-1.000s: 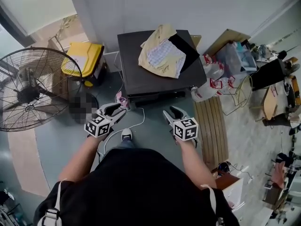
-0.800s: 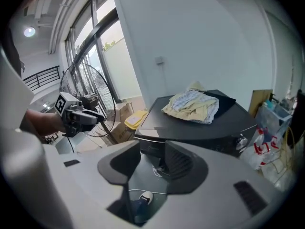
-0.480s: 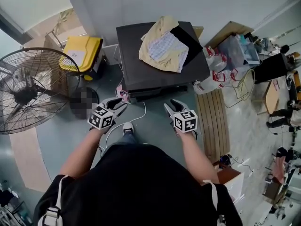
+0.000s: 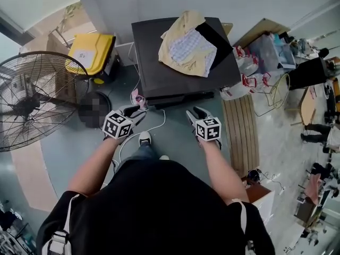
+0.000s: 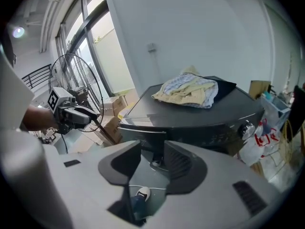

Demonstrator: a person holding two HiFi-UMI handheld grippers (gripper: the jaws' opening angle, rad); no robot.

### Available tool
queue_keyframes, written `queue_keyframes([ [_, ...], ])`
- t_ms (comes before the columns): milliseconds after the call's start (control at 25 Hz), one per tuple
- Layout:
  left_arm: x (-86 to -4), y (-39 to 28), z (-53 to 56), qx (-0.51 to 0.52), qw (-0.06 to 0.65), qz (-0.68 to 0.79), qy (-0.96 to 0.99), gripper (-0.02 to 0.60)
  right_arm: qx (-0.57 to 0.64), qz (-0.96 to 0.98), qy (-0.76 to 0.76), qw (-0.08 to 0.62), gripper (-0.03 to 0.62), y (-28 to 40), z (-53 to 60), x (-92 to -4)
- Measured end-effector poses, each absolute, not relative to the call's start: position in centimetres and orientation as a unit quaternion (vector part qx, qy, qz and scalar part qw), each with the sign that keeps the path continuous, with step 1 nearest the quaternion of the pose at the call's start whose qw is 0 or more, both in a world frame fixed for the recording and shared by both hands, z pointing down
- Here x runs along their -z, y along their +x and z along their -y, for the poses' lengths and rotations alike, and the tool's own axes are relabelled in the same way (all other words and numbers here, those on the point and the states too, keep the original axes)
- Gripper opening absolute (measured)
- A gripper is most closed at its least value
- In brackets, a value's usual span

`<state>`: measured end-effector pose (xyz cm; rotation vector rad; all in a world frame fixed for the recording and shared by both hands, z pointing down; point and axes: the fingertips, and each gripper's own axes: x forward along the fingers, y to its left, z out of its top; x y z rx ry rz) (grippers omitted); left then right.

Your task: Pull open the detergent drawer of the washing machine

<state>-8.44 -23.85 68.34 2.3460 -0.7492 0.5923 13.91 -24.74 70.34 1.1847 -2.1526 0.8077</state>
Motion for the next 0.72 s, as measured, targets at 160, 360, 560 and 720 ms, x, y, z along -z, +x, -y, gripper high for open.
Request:
queue_keyframes([
  [160,-69.6,-8.4,24.2,-0.229,0.307,0.282,0.88,0.163,-0.287,0.803,0.441,0.279,0.155,13.8,25.4,-71.2],
  [360,-70.9,-7.9,24.6,-0.239,0.314,0.277,0.876,0.163,-0.279,0.806,0.437,0.284,0.156,13.7,26.1,-72.1],
  [560,-72.7,-7.9,25.3,-0.244,0.317,0.277,0.874,0.163,-0.27,0.815,0.419,0.296,0.173,12.8,26.6,-73.5],
  [720,-73.6,-7.9,26.0,-0.248,0.319,0.279,0.871,0.163,-0.267,0.818,0.411,0.302,0.175,12.4,27.3,-74.2],
])
